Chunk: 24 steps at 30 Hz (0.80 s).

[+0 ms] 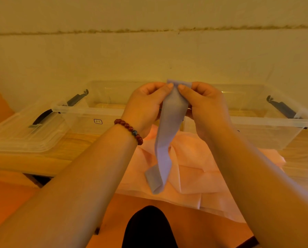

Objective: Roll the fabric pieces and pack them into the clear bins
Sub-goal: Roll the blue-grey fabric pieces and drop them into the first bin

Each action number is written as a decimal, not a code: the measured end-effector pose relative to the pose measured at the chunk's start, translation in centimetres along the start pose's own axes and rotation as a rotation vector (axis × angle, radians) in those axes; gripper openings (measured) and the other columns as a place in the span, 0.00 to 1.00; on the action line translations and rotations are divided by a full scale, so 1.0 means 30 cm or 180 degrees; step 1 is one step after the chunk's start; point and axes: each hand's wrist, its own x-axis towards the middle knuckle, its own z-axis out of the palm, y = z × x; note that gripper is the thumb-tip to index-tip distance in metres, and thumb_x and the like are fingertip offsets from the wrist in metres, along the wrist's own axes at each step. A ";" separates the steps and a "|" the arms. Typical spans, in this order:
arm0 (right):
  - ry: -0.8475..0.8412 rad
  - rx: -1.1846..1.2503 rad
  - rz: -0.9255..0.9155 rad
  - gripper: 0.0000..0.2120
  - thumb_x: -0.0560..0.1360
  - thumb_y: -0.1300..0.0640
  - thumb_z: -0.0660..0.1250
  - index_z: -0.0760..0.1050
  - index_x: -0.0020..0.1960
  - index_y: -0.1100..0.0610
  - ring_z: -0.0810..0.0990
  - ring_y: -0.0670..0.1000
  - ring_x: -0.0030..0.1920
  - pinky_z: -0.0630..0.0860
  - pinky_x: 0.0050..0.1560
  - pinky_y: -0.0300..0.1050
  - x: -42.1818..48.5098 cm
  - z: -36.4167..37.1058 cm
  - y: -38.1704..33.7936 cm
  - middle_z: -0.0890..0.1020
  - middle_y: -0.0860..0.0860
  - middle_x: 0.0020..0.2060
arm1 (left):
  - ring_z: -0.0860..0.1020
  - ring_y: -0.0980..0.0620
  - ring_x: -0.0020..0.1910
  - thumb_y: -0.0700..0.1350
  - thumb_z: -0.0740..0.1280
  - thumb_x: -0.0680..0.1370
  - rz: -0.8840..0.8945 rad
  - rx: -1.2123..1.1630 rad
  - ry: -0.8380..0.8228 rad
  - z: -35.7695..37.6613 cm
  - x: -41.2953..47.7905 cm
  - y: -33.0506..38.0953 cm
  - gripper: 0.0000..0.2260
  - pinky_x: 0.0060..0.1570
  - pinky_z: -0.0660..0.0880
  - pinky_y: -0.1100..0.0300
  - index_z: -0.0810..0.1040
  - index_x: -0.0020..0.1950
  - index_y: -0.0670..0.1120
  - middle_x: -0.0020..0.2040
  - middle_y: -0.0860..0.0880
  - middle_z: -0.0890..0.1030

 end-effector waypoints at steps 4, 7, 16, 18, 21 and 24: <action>0.0330 0.0031 -0.0109 0.10 0.73 0.56 0.70 0.75 0.37 0.60 0.72 0.54 0.37 0.70 0.39 0.53 0.010 -0.012 -0.004 0.76 0.60 0.35 | 0.80 0.41 0.51 0.55 0.71 0.70 -0.0372 0.0215 -0.0353 0.001 -0.034 -0.038 0.15 0.57 0.74 0.40 0.81 0.50 0.46 0.53 0.39 0.82; 0.0594 -0.0064 -0.0152 0.12 0.74 0.56 0.70 0.71 0.35 0.57 0.66 0.52 0.36 0.66 0.37 0.50 0.018 -0.031 -0.009 0.68 0.55 0.33 | 0.82 0.43 0.52 0.48 0.71 0.75 -0.0543 0.0823 -0.0663 -0.016 -0.069 -0.112 0.05 0.56 0.77 0.41 0.81 0.48 0.48 0.50 0.44 0.84; 0.1208 -0.0138 -0.0116 0.16 0.74 0.57 0.69 0.68 0.30 0.53 0.70 0.52 0.34 0.75 0.36 0.55 0.040 -0.067 -0.009 0.70 0.51 0.29 | 0.82 0.51 0.51 0.47 0.72 0.71 -0.0976 0.0853 -0.1130 -0.117 -0.121 -0.190 0.12 0.53 0.79 0.52 0.78 0.54 0.53 0.50 0.52 0.84; 0.1214 -0.0170 -0.0109 0.15 0.74 0.57 0.69 0.70 0.31 0.52 0.72 0.52 0.35 0.78 0.38 0.59 0.045 -0.062 -0.008 0.72 0.51 0.30 | 0.82 0.50 0.53 0.45 0.73 0.72 -0.0969 0.1169 -0.1132 -0.131 -0.130 -0.207 0.11 0.56 0.78 0.48 0.79 0.54 0.52 0.52 0.50 0.84; 0.1213 -0.0202 -0.0118 0.17 0.74 0.56 0.69 0.68 0.29 0.50 0.70 0.51 0.34 0.74 0.37 0.53 0.041 -0.052 0.007 0.70 0.49 0.27 | 0.82 0.50 0.50 0.41 0.69 0.76 -0.0963 0.1121 -0.0947 -0.151 -0.129 -0.213 0.07 0.53 0.79 0.52 0.80 0.51 0.52 0.47 0.50 0.85; 0.1251 -0.0319 -0.0111 0.17 0.74 0.56 0.69 0.68 0.29 0.52 0.70 0.51 0.35 0.77 0.37 0.55 0.036 -0.047 0.019 0.71 0.51 0.29 | 0.82 0.54 0.48 0.41 0.65 0.79 -0.0996 0.1123 -0.0953 -0.162 -0.127 -0.201 0.09 0.49 0.79 0.58 0.78 0.50 0.55 0.47 0.53 0.84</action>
